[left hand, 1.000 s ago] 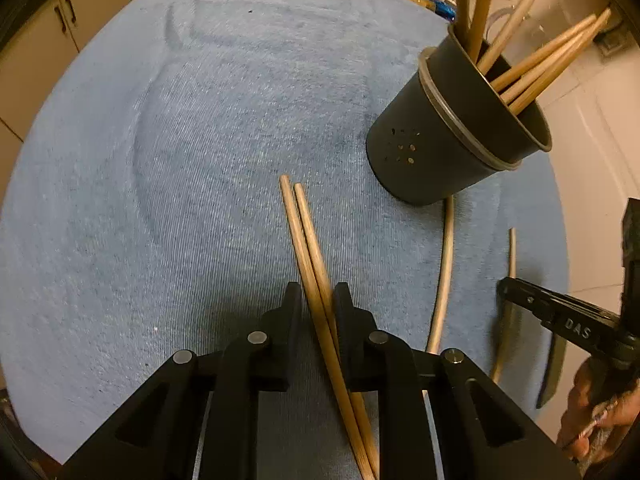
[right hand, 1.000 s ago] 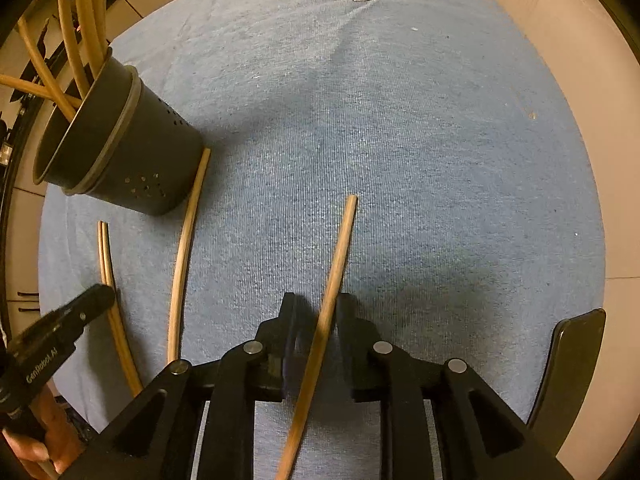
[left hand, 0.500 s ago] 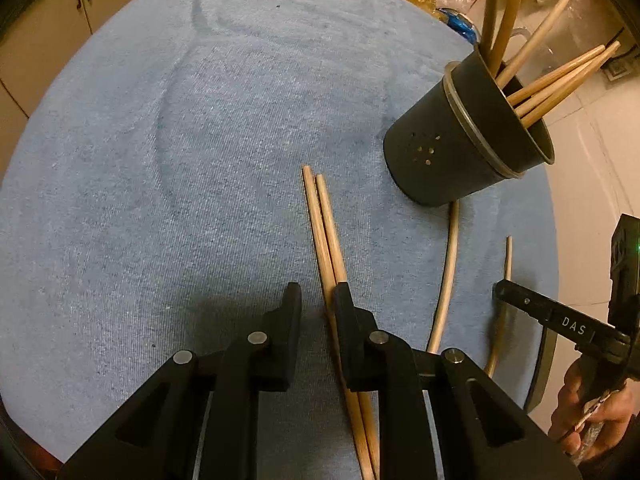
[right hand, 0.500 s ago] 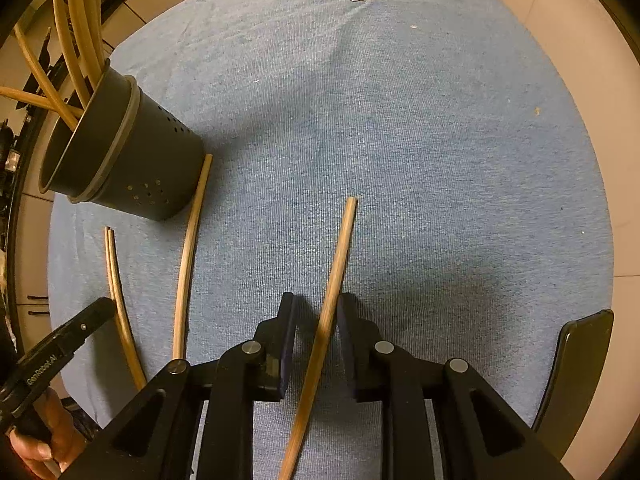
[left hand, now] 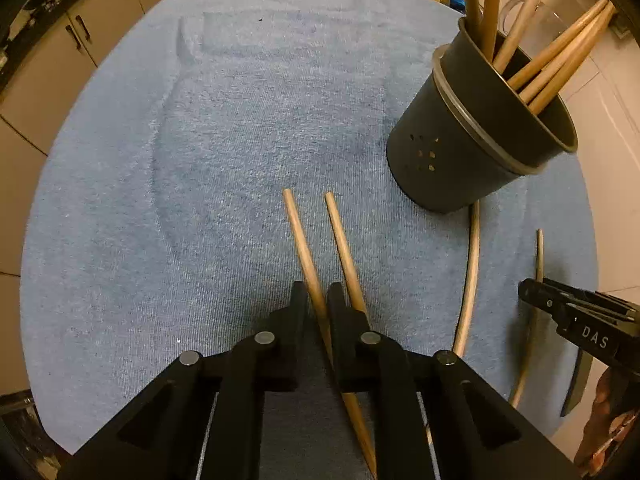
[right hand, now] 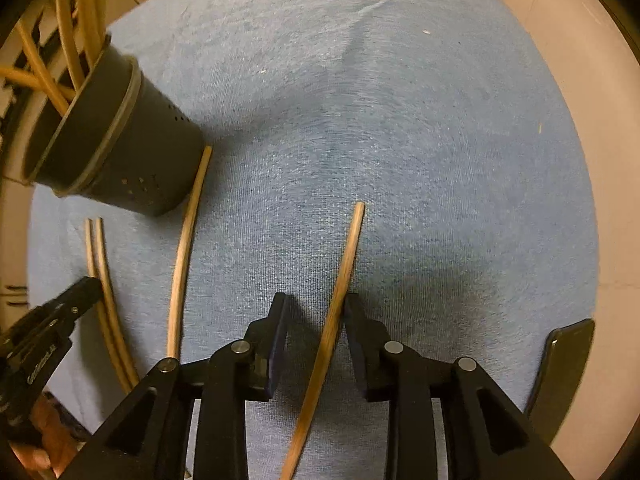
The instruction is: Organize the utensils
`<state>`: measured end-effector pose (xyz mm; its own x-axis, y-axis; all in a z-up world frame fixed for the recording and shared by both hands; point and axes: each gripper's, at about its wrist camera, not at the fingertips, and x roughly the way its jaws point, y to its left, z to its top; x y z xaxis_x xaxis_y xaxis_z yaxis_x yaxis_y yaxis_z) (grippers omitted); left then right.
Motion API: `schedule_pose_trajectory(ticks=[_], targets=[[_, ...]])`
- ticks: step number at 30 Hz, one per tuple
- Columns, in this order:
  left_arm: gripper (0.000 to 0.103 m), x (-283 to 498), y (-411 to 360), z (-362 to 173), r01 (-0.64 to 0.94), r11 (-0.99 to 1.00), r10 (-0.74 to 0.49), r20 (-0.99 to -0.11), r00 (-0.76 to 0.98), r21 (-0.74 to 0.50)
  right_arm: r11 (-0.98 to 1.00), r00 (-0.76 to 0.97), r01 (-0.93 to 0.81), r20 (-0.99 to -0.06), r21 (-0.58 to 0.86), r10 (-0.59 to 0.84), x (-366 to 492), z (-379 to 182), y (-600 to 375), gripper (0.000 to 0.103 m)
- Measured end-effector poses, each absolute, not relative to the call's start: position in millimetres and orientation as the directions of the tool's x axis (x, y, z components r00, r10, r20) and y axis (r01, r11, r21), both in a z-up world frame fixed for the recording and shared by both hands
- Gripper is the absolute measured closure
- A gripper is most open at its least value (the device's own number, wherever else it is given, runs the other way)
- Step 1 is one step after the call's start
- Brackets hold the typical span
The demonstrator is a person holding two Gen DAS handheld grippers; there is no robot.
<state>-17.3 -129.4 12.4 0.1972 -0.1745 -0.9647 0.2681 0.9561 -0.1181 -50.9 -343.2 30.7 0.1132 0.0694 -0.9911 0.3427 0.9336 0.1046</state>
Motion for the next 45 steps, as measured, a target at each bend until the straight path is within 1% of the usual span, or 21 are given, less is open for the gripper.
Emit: schedule_pose_trajectory(ticks=[1, 4, 5, 11, 16, 19, 24, 25, 27, 28, 29, 30, 31, 32, 36, 37, 38, 40, 41, 43, 45], targets=[[0.094, -19, -128, 12, 0.269, 0.955, -0.182, -0.963, 0.201, -0.125, 0.936, 0.111, 0.338, -0.992, 0.095, 0.061, -51, 31, -342, 0.073], [0.094, -23, -119, 12, 0.264, 0.954, -0.195, -0.961, 0.197, -0.140, 0.946, 0.125, 0.319, -0.992, 0.051, 0.011, -54, 32, -340, 0.093], [0.094, -24, -118, 12, 0.262, 0.954, -0.197, -0.961, 0.194, -0.143, 0.948, 0.137, 0.312, -0.990, 0.059, 0.017, -57, 32, -341, 0.094], [0.094, -28, -115, 13, 0.262, 0.956, -0.189, -0.961, 0.203, -0.133, 0.952, 0.159, 0.304, -0.987, 0.043, -0.006, -62, 33, -337, 0.094], [0.094, -27, -113, 14, 0.241, 0.960, -0.200, -0.954, 0.222, -0.145, 0.934, 0.203, 0.347, -0.979, 0.087, 0.015, -74, 33, -340, 0.094], [0.094, -32, -113, 14, 0.246, 0.960, -0.191, -0.953, 0.236, -0.132, 0.944, 0.200, 0.325, -0.980, 0.064, -0.002, -75, 33, -338, 0.094], [0.094, -32, -115, 14, 0.264, 0.956, -0.190, -0.952, 0.239, -0.124, 0.936, 0.197, 0.346, -0.980, 0.065, -0.005, -75, 32, -331, 0.092], [0.094, -33, -116, 14, 0.265, 0.956, -0.192, -0.951, 0.242, -0.126, 0.934, 0.199, 0.349, -0.980, 0.074, 0.004, -75, 32, -330, 0.086], [0.094, -34, -116, 15, 0.272, 0.955, -0.190, -0.950, 0.247, -0.120, 0.926, 0.222, 0.351, -0.973, 0.136, 0.059, -72, 32, -330, 0.062], [0.094, -35, -117, 15, 0.282, 0.953, -0.187, -0.950, 0.250, -0.113, 0.924, 0.238, 0.341, -0.967, 0.175, 0.095, -71, 32, -328, 0.036], [0.094, -36, -116, 15, 0.288, 0.951, -0.187, -0.949, 0.252, -0.111, 0.925, 0.239, 0.319, -0.962, 0.206, 0.132, -69, 30, -323, 0.021], [0.094, -36, -116, 15, 0.293, 0.950, -0.189, -0.949, 0.254, -0.111, 0.931, 0.235, 0.306, -0.963, 0.201, 0.130, -68, 29, -319, 0.020], [0.094, -37, -115, 15, 0.296, 0.948, -0.192, -0.948, 0.253, -0.113, 0.936, 0.233, 0.299, -0.966, 0.184, 0.116, -68, 29, -316, 0.021], [0.094, -37, -113, 15, 0.299, 0.947, -0.197, -0.948, 0.252, -0.117, 0.939, 0.228, 0.306, -0.970, 0.158, 0.089, -69, 30, -314, 0.027], [0.094, -37, -116, 16, 0.303, 0.945, -0.202, -0.946, 0.255, -0.120, 0.946, 0.197, 0.309, -0.980, 0.097, 0.036, -64, 29, -309, 0.039], [0.094, -38, -116, 16, 0.306, 0.945, -0.200, -0.945, 0.258, -0.116, 0.947, 0.195, 0.310, -0.981, 0.084, 0.023, -65, 29, -307, 0.044], [0.094, -39, -116, 16, 0.307, 0.945, -0.198, -0.945, 0.260, -0.113, 0.949, 0.191, 0.309, -0.982, 0.059, -0.001, -65, 30, -305, 0.053], [0.094, -39, -120, 16, 0.306, 0.946, -0.194, -0.946, 0.260, -0.110, 0.948, 0.194, 0.317, -0.981, 0.044, -0.020, -68, 31, -306, 0.062], [0.094, -40, -120, 16, 0.307, 0.946, -0.190, -0.946, 0.263, -0.104, 0.945, 0.198, 0.325, -0.980, 0.043, -0.024, -70, 32, -308, 0.070], [0.094, -41, -123, 16, 0.310, 0.946, -0.178, -0.946, 0.272, -0.089, 0.945, 0.196, 0.325, -0.980, 0.032, -0.034, -72, 32, -311, 0.075], [0.094, -44, -125, 17, 0.316, 0.946, -0.166, -0.945, 0.282, -0.072, 0.950, 0.196, 0.313, -0.979, 0.007, -0.057, -73, 32, -312, 0.075]])
